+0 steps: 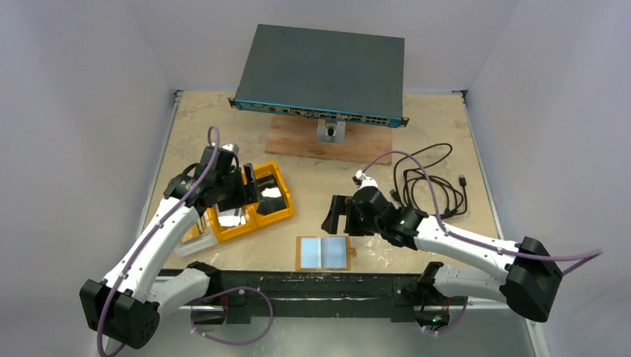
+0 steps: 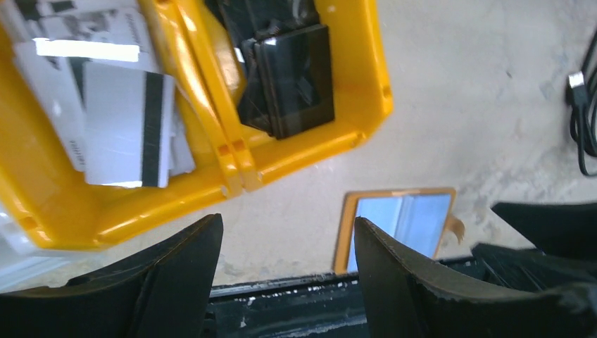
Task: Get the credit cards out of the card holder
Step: Close the card holder at the corner of the board.
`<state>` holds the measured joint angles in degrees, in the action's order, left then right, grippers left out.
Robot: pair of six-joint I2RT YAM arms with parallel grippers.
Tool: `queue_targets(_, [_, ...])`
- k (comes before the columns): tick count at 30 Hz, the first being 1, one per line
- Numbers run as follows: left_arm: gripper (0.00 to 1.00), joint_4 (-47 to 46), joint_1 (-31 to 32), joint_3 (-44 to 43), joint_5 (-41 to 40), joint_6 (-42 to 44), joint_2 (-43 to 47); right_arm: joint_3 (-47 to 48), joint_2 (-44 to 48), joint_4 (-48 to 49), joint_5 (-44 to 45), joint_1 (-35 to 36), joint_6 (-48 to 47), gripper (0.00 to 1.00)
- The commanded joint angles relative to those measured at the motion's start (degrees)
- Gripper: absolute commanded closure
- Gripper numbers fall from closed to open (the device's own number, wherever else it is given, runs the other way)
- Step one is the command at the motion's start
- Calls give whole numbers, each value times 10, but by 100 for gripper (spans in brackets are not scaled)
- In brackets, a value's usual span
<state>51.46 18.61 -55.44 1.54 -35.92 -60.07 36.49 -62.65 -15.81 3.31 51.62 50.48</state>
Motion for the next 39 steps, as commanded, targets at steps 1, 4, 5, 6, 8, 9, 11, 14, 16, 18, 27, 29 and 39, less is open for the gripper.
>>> queue_targets(1, [31, -29, 30, 21, 76, 15, 38, 24, -21, -17, 62, 37, 47, 1])
queue_targets(4, [31, -39, 62, 37, 83, 6, 51, 31, -40, -28, 88, 68, 69, 1])
queue_targets(5, [31, -41, 72, 41, 83, 3, 54, 33, -46, -30, 94, 78, 75, 1])
queue_targets(6, [31, -44, 82, 46, 84, -2, 56, 37, -51, -31, 99, 87, 80, 2])
queue_targets(8, [31, -55, 96, 59, 84, -12, 61, 44, -64, -36, 110, 104, 90, 5])
queue_targets(9, [31, -60, 100, 66, 87, -18, 64, 48, -69, -42, 116, 115, 94, 6])
queue_targets(11, [31, -68, 104, 76, 89, -24, 69, 56, -84, -47, 126, 127, 99, 9])
queue_targets(14, [31, -73, 104, 90, 86, -30, 73, 73, -110, -52, 131, 145, 102, 13])
queue_targets(16, [31, -70, 105, 93, 81, -30, 75, 89, -130, -62, 140, 156, 102, 14])
queue_targets(18, [31, -69, 105, 94, 79, -28, 76, 107, -150, -72, 147, 164, 103, 15])
queue_targets(27, [30, -64, 105, 94, 77, -20, 78, 148, -216, -81, 150, 184, 101, 16])
queue_targets(29, [30, -65, 105, 95, 77, -18, 78, 154, -223, -82, 150, 187, 101, 16])
queue_targets(39, [29, -72, 105, 102, 76, -20, 79, 162, -239, -79, 146, 192, 94, 17])
